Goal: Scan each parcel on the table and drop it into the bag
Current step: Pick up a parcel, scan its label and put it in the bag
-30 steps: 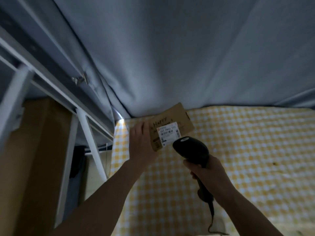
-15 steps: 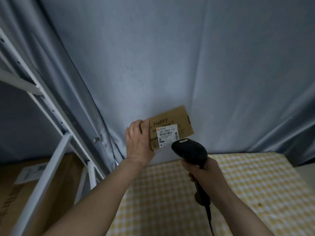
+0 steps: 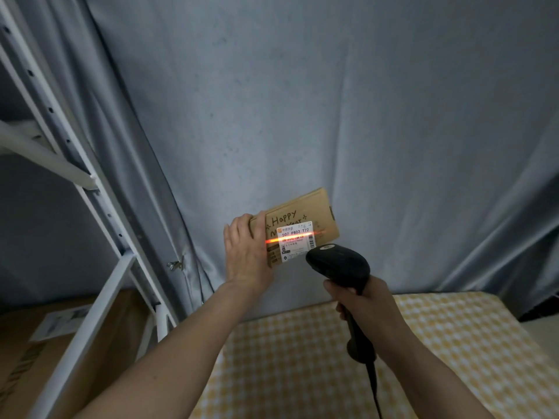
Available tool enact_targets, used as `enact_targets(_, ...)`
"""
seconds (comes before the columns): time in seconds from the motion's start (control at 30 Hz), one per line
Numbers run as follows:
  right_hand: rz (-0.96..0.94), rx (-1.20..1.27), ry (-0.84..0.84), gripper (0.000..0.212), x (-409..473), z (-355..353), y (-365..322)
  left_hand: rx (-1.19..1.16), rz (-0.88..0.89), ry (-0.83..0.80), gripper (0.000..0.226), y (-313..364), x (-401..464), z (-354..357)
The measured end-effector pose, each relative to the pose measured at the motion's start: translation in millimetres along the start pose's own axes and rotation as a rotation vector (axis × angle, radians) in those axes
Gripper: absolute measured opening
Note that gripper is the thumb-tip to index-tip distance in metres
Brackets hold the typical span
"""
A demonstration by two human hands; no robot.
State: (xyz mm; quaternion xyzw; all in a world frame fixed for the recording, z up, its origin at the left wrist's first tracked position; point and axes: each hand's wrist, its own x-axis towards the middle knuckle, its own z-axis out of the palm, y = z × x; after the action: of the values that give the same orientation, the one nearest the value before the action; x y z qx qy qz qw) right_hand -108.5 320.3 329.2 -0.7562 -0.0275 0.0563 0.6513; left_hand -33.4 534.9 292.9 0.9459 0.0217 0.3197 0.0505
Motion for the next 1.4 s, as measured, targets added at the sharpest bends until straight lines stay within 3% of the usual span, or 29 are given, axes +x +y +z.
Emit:
enact_targets(0.5, 0.014, 0.036, 0.064, 0.003, -1.6, 5.7, 13.2, -0.100, 0.019, -0.032, 0.107, -0.6, -3.0, 3.2)
enact_targets(0.77, 0.098, 0.108, 0.338, 0.010, -29.6, -6.2, 47.6, -0.441, -0.017, -0.468, 0.119, 41.6, -26.7, 39.1)
enact_targets(1.07, 0.222, 0.112, 0.634, 0.006, -108.3, -71.4, 72.4, -0.562, 0.216, -0.712, 0.095, 157.6, -80.8, 62.1)
enact_targets(1.4, 0.241, 0.162, 0.849, 0.008, -216.4, -211.9, 97.5, -0.700, 0.453, -0.922, 0.098, 349.9, -144.6, 30.3)
